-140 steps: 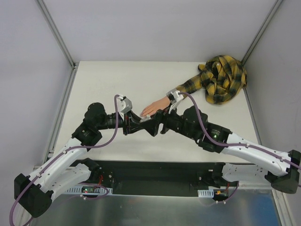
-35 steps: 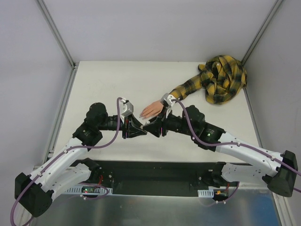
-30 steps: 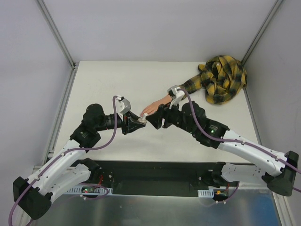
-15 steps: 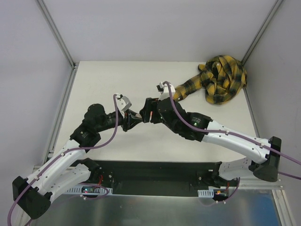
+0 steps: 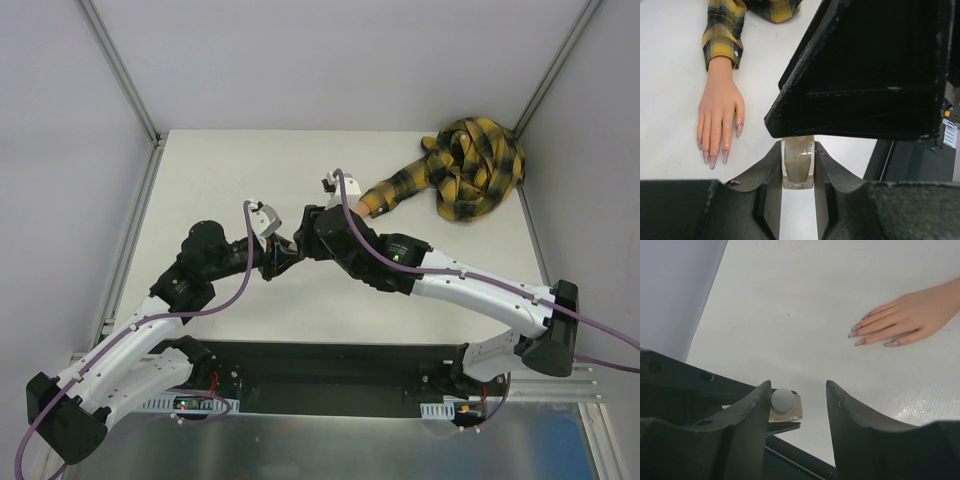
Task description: Paint the nails
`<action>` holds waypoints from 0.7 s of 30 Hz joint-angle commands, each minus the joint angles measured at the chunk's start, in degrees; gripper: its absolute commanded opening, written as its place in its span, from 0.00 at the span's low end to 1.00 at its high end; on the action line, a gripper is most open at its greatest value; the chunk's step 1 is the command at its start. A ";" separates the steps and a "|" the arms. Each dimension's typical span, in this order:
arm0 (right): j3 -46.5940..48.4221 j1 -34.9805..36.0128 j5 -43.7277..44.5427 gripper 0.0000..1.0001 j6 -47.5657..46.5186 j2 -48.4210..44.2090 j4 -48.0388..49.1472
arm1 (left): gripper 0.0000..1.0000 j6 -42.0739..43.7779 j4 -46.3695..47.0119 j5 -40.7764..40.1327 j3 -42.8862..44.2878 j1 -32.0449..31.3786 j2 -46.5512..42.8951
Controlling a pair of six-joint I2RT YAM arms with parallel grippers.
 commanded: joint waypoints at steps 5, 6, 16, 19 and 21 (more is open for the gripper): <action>1.75 -0.03 -2.88 0.25 1.60 1.36 2.62 | 0.00 0.51 1.95 1.81 2.60 -0.61 -0.45; 1.22 -0.29 -3.23 0.20 1.34 0.93 3.49 | 0.00 0.59 1.95 2.25 2.60 -0.61 -0.45; -29.65 -11.09 -69.60 0.00 -27.67 -16.23 39.65 | 0.00 -7.72 11.42 45.91 2.96 -0.61 1.92; -30.07 -10.40 -66.88 0.00 -27.15 -17.18 38.83 | 0.00 -7.85 11.27 46.55 3.04 -0.52 2.80; -30.86 -10.31 -65.38 0.00 -26.09 -17.62 39.70 | 0.00 -7.93 11.27 46.21 3.13 -0.52 3.41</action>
